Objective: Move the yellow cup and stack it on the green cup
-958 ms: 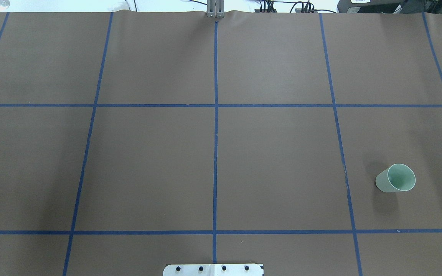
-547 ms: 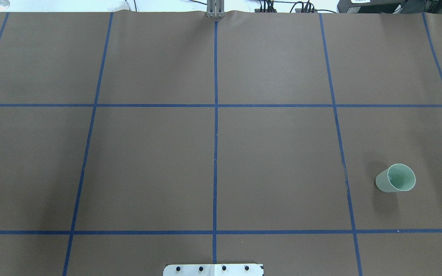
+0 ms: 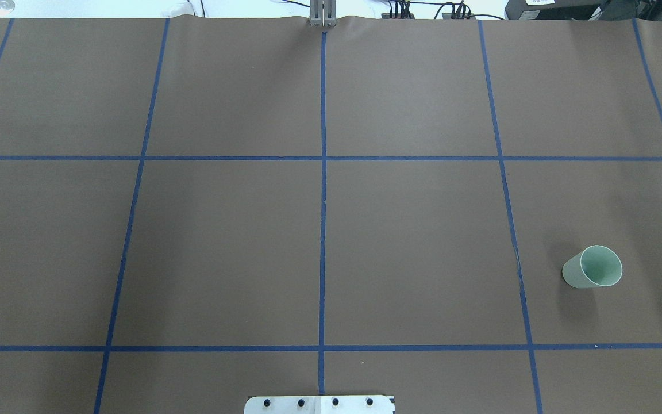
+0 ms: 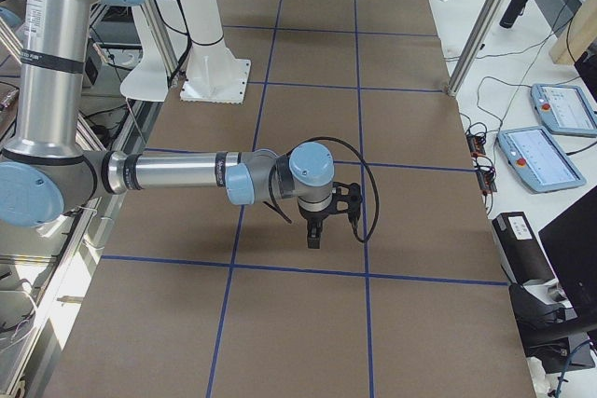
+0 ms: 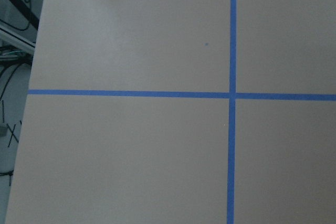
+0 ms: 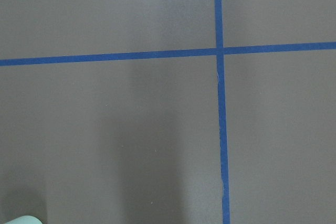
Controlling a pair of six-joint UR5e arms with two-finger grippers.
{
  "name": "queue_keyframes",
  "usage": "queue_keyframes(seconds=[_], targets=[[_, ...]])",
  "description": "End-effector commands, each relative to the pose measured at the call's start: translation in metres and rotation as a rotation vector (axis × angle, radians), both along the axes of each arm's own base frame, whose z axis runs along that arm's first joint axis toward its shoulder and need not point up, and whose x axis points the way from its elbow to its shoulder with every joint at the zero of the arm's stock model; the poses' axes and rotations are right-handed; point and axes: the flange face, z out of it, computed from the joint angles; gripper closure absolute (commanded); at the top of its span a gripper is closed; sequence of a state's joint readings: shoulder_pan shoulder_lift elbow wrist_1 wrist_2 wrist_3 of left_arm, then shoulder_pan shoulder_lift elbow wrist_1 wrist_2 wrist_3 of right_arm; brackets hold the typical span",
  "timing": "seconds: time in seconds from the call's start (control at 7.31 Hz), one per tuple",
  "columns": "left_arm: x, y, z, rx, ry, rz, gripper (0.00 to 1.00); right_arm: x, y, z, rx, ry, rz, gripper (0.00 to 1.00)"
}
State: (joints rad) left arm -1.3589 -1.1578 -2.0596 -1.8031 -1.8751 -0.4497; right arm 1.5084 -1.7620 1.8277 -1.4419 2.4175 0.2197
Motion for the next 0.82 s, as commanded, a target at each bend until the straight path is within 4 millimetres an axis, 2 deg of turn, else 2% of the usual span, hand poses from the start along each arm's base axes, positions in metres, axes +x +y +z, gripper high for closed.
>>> queue_keyframes(seconds=[0.0, 0.14, 0.41, 0.68], targets=[[0.017, 0.058, 0.017, -0.091, -0.121, -0.156, 0.0, 0.0, 0.007, -0.007, 0.011, -0.001, -0.001, 0.0], [0.033, 0.075, 0.03, -0.118, -0.177, -0.235, 0.0, 0.001, 0.012, -0.014, 0.023, -0.001, 0.001, 0.0], [0.071, 0.103, 0.048, -0.18, -0.229, -0.415, 0.0, 0.001, 0.013, -0.015, 0.025, -0.002, -0.001, 0.0], [0.118, 0.128, 0.063, -0.239, -0.298, -0.618, 0.0, 0.001, 0.012, -0.017, 0.031, 0.001, 0.0, 0.0]])
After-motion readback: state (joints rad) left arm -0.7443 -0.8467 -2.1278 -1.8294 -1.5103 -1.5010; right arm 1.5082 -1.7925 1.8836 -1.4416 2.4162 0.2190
